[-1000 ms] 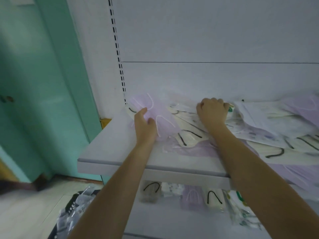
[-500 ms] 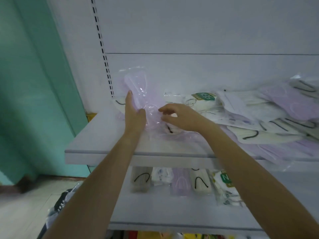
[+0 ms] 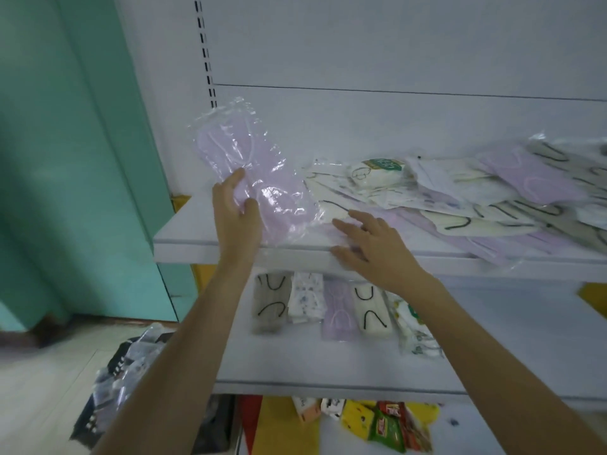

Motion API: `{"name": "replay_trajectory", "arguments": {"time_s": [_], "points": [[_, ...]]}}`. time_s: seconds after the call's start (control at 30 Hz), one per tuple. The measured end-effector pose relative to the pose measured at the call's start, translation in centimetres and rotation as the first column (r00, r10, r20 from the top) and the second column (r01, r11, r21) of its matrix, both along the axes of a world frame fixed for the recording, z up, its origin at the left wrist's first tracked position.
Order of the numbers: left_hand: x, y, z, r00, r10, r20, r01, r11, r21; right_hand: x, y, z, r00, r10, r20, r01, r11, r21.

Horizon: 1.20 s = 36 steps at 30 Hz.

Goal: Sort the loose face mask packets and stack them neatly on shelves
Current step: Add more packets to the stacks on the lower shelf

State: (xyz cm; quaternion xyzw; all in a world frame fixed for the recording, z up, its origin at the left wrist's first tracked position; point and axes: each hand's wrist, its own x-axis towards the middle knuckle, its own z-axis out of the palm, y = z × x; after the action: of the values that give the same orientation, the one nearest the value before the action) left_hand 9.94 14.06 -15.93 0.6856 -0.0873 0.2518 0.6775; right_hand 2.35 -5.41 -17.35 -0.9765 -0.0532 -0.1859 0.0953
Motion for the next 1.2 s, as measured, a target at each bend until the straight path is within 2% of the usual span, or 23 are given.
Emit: {"name": "replay_trajectory", "arguments": {"time_s": [0.1,0.23,0.27,0.33,0.43,0.53,0.57,0.67,0.77,0.8,0.9,0.97,1.07,1.13,1.2], "points": [[-3.1,2.8,-2.0,1.0,0.02,-0.019,-0.019,0.999,0.026,-0.4,1.5,-0.5,0.995,0.002,0.097,-0.004,1.0,0.024],[-6.0,5.4,-4.8,0.996,0.084,0.0,-0.084,0.994,0.075,0.0,3.0,-0.2,0.997,0.058,0.054,-0.056,0.998,-0.035],[-6.6,5.9,-5.5,0.996,0.092,-0.004,-0.091,0.992,0.091,0.0,3.3,-0.1,0.996,0.069,0.052,-0.069,0.998,0.006],[-7.6,6.3,-6.8,0.996,0.074,-0.044,-0.068,0.99,0.127,-0.3,4.4,0.1,0.995,0.054,0.085,-0.07,0.977,0.202],[-8.3,6.4,-7.8,0.995,0.052,-0.09,-0.036,0.984,0.176,-0.7,6.8,0.3,0.994,0.003,0.107,-0.06,0.843,0.535],[-8.3,6.4,-7.8,0.997,0.053,-0.053,-0.039,0.972,0.232,-0.8,9.6,0.5,0.994,0.092,0.057,-0.099,0.553,0.827],[-8.2,6.4,-7.6,0.998,0.028,-0.056,-0.015,0.973,0.229,-0.9,10.5,0.7,0.989,0.138,0.059,-0.119,0.488,0.865],[-7.7,6.0,-6.7,0.992,-0.099,-0.075,0.112,0.973,0.2,-0.7,13.0,0.7,0.953,0.299,0.058,-0.202,0.478,0.855],[-6.7,5.7,-5.3,0.99,-0.095,-0.101,0.117,0.963,0.244,0.2,13.7,1.2,0.928,0.366,0.066,-0.225,0.413,0.883],[-6.2,5.8,-4.8,0.99,-0.085,-0.114,0.11,0.966,0.236,0.8,13.3,1.5,0.945,0.316,0.091,-0.228,0.431,0.873],[-4.6,6.4,-3.1,0.989,-0.069,-0.132,0.092,0.98,0.178,3.3,10.6,2.5,0.992,0.075,0.101,-0.122,0.773,0.623],[-3.0,6.6,-1.8,0.993,-0.073,-0.092,0.087,0.984,0.154,5.1,8.8,2.8,0.999,0.011,-0.035,0.006,0.894,0.448],[0.4,6.5,0.1,0.995,-0.04,-0.088,0.06,0.968,0.243,7.2,6.8,2.4,0.968,-0.127,-0.216,0.169,0.967,0.189],[2.3,6.4,0.4,0.993,-0.011,-0.115,0.048,0.944,0.326,8.3,5.9,2.3,0.942,-0.216,-0.257,0.237,0.97,0.054],[3.7,6.4,0.0,0.989,0.025,-0.147,0.036,0.919,0.393,9.2,5.3,2.3,0.913,-0.265,-0.309,0.277,0.961,-0.008]]}}
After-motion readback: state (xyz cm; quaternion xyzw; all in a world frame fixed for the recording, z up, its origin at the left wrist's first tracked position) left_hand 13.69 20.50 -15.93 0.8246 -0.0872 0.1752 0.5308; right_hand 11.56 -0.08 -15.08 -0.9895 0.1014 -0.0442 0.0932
